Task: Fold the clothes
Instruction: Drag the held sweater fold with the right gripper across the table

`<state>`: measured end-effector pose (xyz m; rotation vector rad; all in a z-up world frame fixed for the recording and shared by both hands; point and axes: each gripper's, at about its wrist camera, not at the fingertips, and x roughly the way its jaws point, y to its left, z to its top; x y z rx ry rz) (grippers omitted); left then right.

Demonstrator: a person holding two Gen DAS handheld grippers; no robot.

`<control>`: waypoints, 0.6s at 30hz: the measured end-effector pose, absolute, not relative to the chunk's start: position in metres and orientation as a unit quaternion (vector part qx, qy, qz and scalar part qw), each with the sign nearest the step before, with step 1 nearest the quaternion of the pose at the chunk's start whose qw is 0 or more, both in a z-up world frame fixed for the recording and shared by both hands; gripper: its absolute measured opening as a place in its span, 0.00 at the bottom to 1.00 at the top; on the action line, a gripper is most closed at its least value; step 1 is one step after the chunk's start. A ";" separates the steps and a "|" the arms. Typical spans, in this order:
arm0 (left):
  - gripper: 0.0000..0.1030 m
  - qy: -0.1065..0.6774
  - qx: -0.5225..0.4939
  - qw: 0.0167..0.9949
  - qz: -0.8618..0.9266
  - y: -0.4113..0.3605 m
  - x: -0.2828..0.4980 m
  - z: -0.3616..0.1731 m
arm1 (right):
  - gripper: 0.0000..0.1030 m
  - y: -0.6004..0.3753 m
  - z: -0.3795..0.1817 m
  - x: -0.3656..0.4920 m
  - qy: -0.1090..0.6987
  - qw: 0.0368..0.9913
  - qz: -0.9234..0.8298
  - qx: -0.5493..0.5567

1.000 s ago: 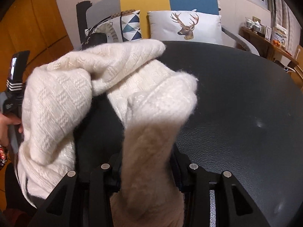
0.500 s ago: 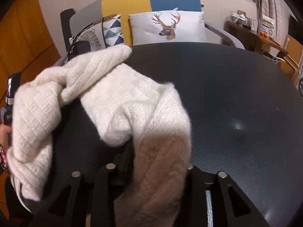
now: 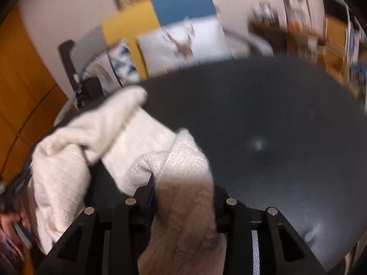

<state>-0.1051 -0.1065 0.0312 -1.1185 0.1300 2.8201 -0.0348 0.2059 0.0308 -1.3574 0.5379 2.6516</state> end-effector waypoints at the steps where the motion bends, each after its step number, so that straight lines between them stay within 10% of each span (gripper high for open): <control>1: 0.43 0.039 -0.372 0.043 0.927 -0.107 -0.096 0.027 | 0.35 0.210 0.029 -0.033 0.162 0.066 0.872 -0.458; 18: 0.58 0.093 -0.400 -0.015 0.912 -0.139 -0.147 -0.017 | 0.37 0.191 0.076 -0.019 0.124 0.012 0.921 -0.369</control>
